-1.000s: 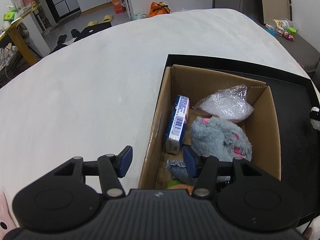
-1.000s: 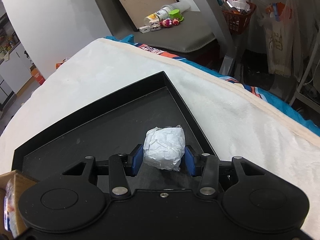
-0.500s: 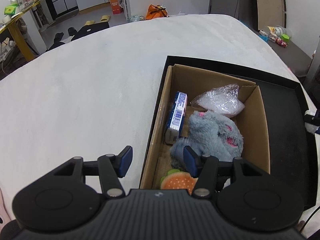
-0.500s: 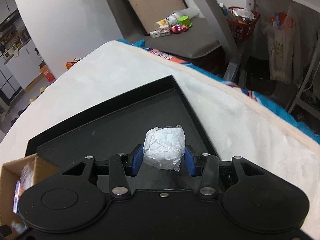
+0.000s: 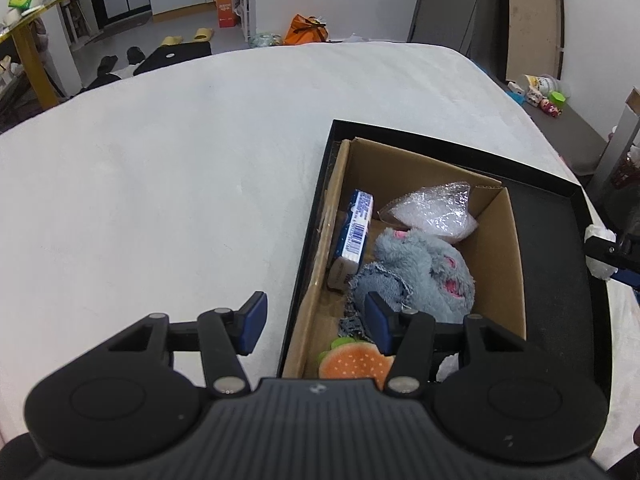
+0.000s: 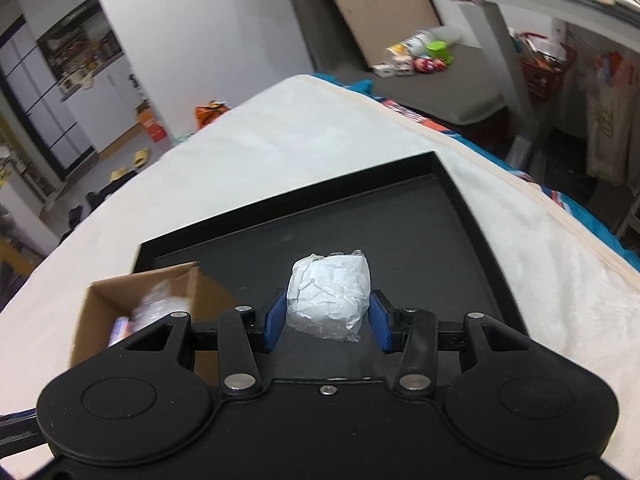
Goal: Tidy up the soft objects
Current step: 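Carry the white paper ball with the right gripper over the box, then lower the paper ball into the box and open the right gripper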
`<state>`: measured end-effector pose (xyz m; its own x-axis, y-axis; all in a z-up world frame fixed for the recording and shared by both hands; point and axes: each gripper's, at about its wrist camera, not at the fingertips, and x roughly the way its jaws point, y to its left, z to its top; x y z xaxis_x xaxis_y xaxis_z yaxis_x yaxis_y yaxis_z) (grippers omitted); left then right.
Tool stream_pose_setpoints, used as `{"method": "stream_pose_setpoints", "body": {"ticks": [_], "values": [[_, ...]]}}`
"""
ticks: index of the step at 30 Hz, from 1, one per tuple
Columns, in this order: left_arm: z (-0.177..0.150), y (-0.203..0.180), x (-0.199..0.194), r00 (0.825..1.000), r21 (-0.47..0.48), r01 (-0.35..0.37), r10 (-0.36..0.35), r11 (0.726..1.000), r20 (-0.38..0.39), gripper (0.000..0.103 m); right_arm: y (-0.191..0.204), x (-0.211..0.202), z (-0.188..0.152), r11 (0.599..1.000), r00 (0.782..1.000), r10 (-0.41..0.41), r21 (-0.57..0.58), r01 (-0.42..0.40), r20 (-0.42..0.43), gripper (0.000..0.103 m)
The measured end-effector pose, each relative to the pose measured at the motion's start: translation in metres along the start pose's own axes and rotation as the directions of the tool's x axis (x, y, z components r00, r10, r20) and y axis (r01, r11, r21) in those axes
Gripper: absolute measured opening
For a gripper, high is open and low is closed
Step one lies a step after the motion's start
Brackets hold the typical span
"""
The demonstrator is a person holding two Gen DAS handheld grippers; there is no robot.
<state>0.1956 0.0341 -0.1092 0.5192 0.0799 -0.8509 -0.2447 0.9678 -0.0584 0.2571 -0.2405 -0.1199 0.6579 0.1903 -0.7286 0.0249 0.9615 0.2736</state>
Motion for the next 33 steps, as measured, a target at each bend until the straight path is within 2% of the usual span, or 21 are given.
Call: {"method": "stream_pose_setpoints", "body": {"ticks": [11,17,23,26,28,33], "values": [[-0.009,0.012,0.003,0.998,-0.023,0.054,-0.054,0.998,-0.008,0.050,0.043,-0.033,-0.009,0.995,0.997,0.081,-0.058,-0.082,-0.014,0.044],[-0.017,0.020,0.010,0.998,-0.036,0.060,-0.061,0.998,-0.035,0.043,0.064,-0.041,-0.015,0.989,0.994,0.107,-0.100,-0.110,-0.034,0.044],[-0.028,0.027,0.019,0.993,-0.058,0.091,-0.095,0.994,-0.074,0.021,0.087,-0.047,-0.024,0.981,0.990,0.131,-0.135,-0.138,-0.059,0.044],[-0.031,0.030,0.019,0.993,-0.066,0.096,-0.100,0.993,-0.066,0.020,0.097,-0.049,-0.030,0.977,0.986,0.148,-0.146,-0.158,-0.075,0.044],[-0.030,0.032,0.018,0.993,-0.071,0.097,-0.101,0.993,-0.062,0.014,0.103,-0.050,-0.033,0.974,0.984,0.154,-0.154,-0.165,-0.085,0.044],[-0.033,0.035,0.017,0.990,-0.074,0.116,-0.121,0.990,-0.067,0.014,0.112,-0.047,-0.040,0.970,0.978,0.172,-0.151,-0.189,-0.121,0.044]]}}
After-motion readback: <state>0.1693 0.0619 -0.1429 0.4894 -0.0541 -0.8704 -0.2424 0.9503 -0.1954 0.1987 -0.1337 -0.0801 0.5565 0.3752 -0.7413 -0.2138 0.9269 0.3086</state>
